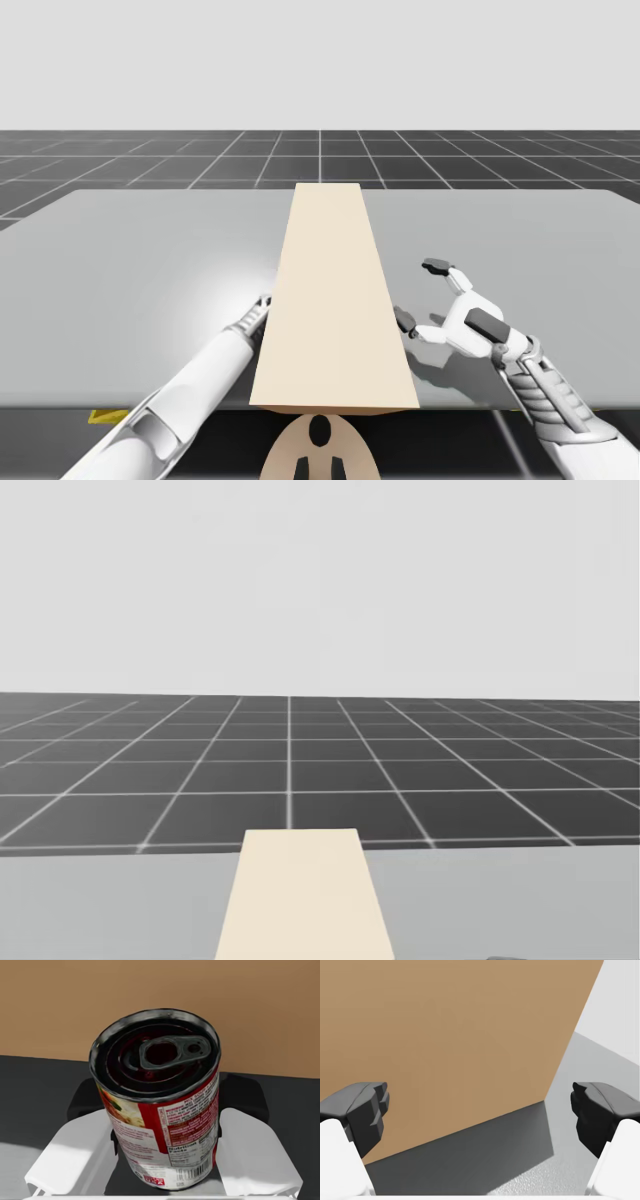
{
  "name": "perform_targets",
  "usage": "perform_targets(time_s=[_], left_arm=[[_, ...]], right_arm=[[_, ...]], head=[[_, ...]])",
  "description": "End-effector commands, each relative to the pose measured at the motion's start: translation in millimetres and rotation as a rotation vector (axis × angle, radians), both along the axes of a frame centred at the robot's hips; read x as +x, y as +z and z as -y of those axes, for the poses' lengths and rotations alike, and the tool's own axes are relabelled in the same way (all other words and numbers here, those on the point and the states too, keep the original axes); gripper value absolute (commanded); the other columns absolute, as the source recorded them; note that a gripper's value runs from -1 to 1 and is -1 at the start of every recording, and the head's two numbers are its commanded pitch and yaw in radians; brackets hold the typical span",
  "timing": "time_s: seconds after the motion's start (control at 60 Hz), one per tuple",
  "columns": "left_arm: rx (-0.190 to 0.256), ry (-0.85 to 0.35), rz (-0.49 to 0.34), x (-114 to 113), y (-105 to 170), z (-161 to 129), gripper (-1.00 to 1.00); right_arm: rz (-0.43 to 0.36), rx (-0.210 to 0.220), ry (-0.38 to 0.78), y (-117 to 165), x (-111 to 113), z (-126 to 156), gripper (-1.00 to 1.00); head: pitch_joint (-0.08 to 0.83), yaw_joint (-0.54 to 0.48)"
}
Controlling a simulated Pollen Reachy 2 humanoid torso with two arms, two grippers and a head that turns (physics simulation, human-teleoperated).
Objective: Retrieve the object from inside the box.
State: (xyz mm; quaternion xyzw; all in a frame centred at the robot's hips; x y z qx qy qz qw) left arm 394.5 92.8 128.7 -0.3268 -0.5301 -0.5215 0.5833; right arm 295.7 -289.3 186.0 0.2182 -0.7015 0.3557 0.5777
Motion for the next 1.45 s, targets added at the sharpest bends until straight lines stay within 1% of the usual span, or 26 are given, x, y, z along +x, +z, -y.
perform_targets(time_s=[0.017, 0.133, 0.3, 0.433, 0.567, 0.7, 0.783, 0.833, 0.933, 0.967, 1.05, 1.067, 1.117, 1.133, 1.167, 1.183, 1.217, 1.283, 1.3, 1.317, 1.35, 1.367, 1.383, 1.417, 1.433, 1.45], left_arm=[[-0.024, 0.032, -0.011, -6.1, 4.6, -15.8, 1.0], [-0.024, 0.086, 0.004, -13.4, 11.9, -49.5, 1.0], [-0.025, 0.155, 0.033, -30.8, 21.5, -100.0, 1.0], [-0.053, 0.218, 0.041, -44.2, 25.5, -134.6, 1.0], [-0.08, 0.268, 0.058, -49.5, 32.3, -157.7, 1.0], [-0.102, 0.317, 0.093, -49.1, 50.8, -178.8, 1.0], [-0.119, 0.354, 0.122, -46.0, 67.9, -193.7, 1.0], [-0.119, 0.368, 0.135, -44.0, 73.6, -198.9, 1.0], [-0.13, 0.414, 0.166, -37.6, 92.7, -214.2, 1.0], [-0.148, 0.423, 0.17, -36.3, 101.3, -219.3, 1.0], [-0.171, 0.444, 0.189, -35.8, 117.8, -224.9, 1.0], [-0.179, 0.442, 0.199, -36.6, 125.4, -225.7, 1.0], [-0.175, 0.445, 0.219, -37.4, 133.4, -225.8, 1.0], [-0.171, 0.447, 0.237, -37.9, 141.8, -225.6, 1.0], [-0.169, 0.448, 0.25, -38.2, 147.9, -225.4, 1.0], [-0.167, 0.447, 0.269, -38.1, 157.8, -225.1, 1.0], [-0.162, 0.451, 0.284, -37.7, 164.8, -225.1, 1.0], [-0.167, 0.46, 0.33, -34.9, 192.1, -226.0, 1.0], [-0.164, 0.462, 0.337, -34.2, 196.1, -226.2, 1.0], [-0.158, 0.466, 0.359, -32.5, 207.6, -226.9, 1.0], [-0.154, 0.471, 0.375, -31.6, 215.7, -228.0, 1.0], [-0.151, 0.475, 0.39, -30.8, 224.0, -228.9, 1.0], [-0.154, 0.479, 0.403, -30.0, 232.8, -230.3, 1.0], [-0.16, 0.482, 0.414, -29.6, 241.8, -231.4, 1.0], [-0.165, 0.491, 0.436, -29.2, 255.3, -232.8, 1.0], [-0.167, 0.494, 0.444, -29.2, 259.9, -233.3, 1.0]], right_arm=[[-0.003, 0.0, 0.001, 0.0, -0.2, 0.4, -1.0], [-0.002, 0.002, 0.008, 0.4, -0.9, 2.2, -1.0], [0.0, 0.012, 0.002, 1.8, -1.4, 8.9, -1.0], [0.0, 0.015, 0.001, 2.2, -1.4, 10.7, -1.0], [-0.001, 0.016, 0.001, 1.8, -1.2, 11.2, -1.0], [-0.002, 0.019, -0.002, 1.8, -0.6, 12.6, -1.0], [-0.001, 0.021, -0.004, 2.1, -0.6, 13.3, -1.0], [0.0, 0.021, -0.004, 2.2, -0.7, 13.5, -1.0], [0.0, 0.022, -0.005, 2.2, -0.3, 14.8, -1.0], [0.0, 0.022, -0.005, 2.0, -0.2, 15.1, -1.0], [-0.001, 0.02, -0.006, 1.3, 0.1, 15.3, -1.0], [-0.002, 0.019, -0.006, 1.2, 0.2, 15.3, -1.0], [-0.002, 0.02, -0.006, 1.1, 0.1, 15.4, -1.0], [-0.002, 0.02, -0.006, 1.0, 0.2, 15.5, -1.0], [-0.003, 0.019, -0.006, 0.9, 0.3, 15.5, -1.0], [-0.003, 0.019, -0.006, 0.8, 0.3, 15.5, -1.0], [-0.003, 0.019, -0.006, 0.7, 0.3, 15.4, -1.0], [-0.004, 0.019, -0.005, 0.4, 0.4, 15.1, -1.0], [-0.004, 0.018, -0.005, 0.4, 0.5, 15.1, -1.0], [-0.005, 0.018, -0.005, 0.3, 0.5, 15.2, -1.0], [-0.005, 0.017, -0.006, 0.1, 0.7, 15.2, -1.0], [-0.005, 0.016, -0.007, 0.0, 0.8, 15.3, -1.0], [-0.005, 0.016, -0.007, 0.0, 0.8, 15.4, -1.0], [-0.006, 0.017, -0.007, 0.0, 0.8, 15.5, -1.0], [-0.006, 0.017, -0.006, 0.1, 0.8, 15.6, -1.0], [-0.006, 0.017, -0.006, 0.1, 0.9, 15.7, -1.0]], head=[[0.025, -0.06], [0.021, -0.06], [0.012, -0.05], [0.007, -0.05], [0.0, -0.04], [-0.005, -0.04], [-0.007, -0.04], [-0.008, -0.05], [-0.014, -0.05], [-0.014, -0.05], [-0.016, -0.05], [-0.015, -0.05], [-0.013, -0.05], [-0.013, -0.05], [-0.012, -0.05], [-0.011, -0.05], [-0.011, -0.05], [-0.008, -0.05], [-0.007, -0.05], [-0.005, -0.05], [-0.004, -0.06], [-0.004, -0.06], [-0.003, -0.06], [-0.001, -0.06], [0.001, -0.07], [0.002, -0.07]])
